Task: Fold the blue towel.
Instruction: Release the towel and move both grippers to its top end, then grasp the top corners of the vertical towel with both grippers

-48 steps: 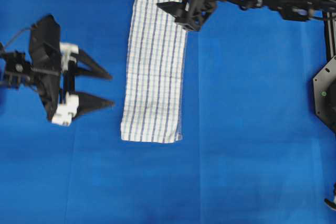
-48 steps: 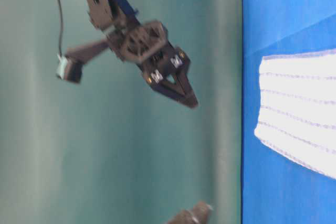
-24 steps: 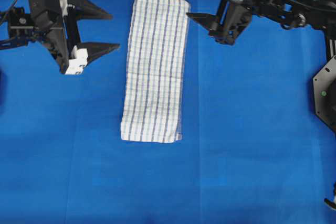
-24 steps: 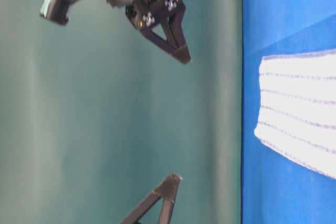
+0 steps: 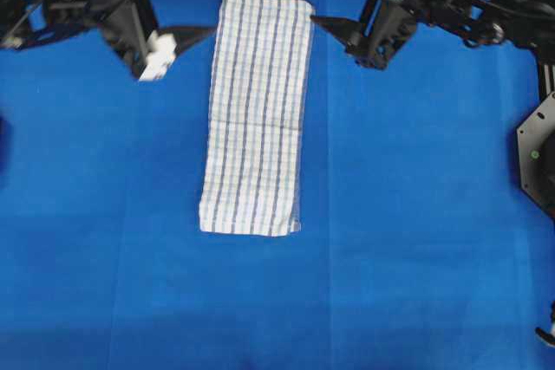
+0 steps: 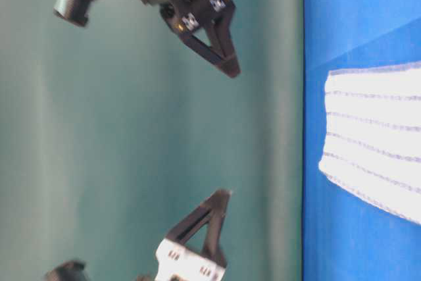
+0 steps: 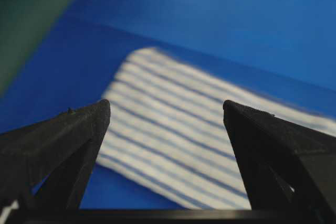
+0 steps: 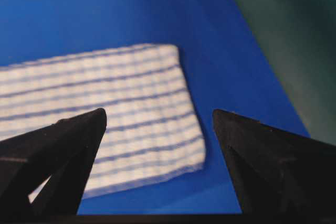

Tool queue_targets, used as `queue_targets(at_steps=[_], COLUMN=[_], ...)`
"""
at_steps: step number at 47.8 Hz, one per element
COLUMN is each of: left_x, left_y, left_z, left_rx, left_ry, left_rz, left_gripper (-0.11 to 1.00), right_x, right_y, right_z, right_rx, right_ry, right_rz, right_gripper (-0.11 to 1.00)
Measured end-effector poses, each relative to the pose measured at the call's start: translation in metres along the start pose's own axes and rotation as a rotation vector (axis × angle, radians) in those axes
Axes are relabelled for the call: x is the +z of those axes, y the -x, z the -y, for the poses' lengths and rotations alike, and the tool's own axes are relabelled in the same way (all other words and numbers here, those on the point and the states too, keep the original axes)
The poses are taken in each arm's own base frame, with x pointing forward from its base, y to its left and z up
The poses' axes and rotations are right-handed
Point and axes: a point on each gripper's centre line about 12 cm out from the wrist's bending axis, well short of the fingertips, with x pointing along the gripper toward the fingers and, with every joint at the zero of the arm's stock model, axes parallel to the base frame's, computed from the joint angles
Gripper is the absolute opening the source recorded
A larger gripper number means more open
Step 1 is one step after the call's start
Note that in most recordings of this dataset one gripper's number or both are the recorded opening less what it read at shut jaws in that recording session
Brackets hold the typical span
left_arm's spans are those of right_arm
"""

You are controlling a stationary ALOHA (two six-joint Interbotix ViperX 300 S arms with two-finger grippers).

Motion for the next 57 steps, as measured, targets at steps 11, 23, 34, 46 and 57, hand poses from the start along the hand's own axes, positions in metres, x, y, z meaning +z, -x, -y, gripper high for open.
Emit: queue_targets(at_steps=[11, 23, 34, 46, 57], left_x=[-0.016, -0.045, -0.072, -0.089, -0.098], left_y=[-0.050, -0.088, -0.106, -0.117, -0.123], left_z=[-0.034, -0.054, -0.059, -0.059, -0.059], left_rx=[0.084, 0.122, 0.137, 0.135, 0.135], left_ry=[0.011, 0.024, 0.028, 0.031, 0.034], left_rz=[-0.059, -0.122, -0.143, -0.177, -0.189], left_gripper=[0.92, 0.92, 0.92, 0.91, 0.81], right_x=[-0.023, -0.047, -0.065, -0.077, -0.079], right_y=[-0.040, -0.072, -0.090, -0.101, -0.104], right_z=[0.014, 0.024, 0.029, 0.032, 0.032], right_rx=[-0.044, -0.078, -0.095, -0.104, -0.104], right_ry=[-0.015, -0.021, -0.019, -0.021, -0.019], right_rz=[-0.082, -0.140, -0.175, -0.200, -0.203], right_gripper=[0.91, 0.90, 0.90, 0.90, 0.90])
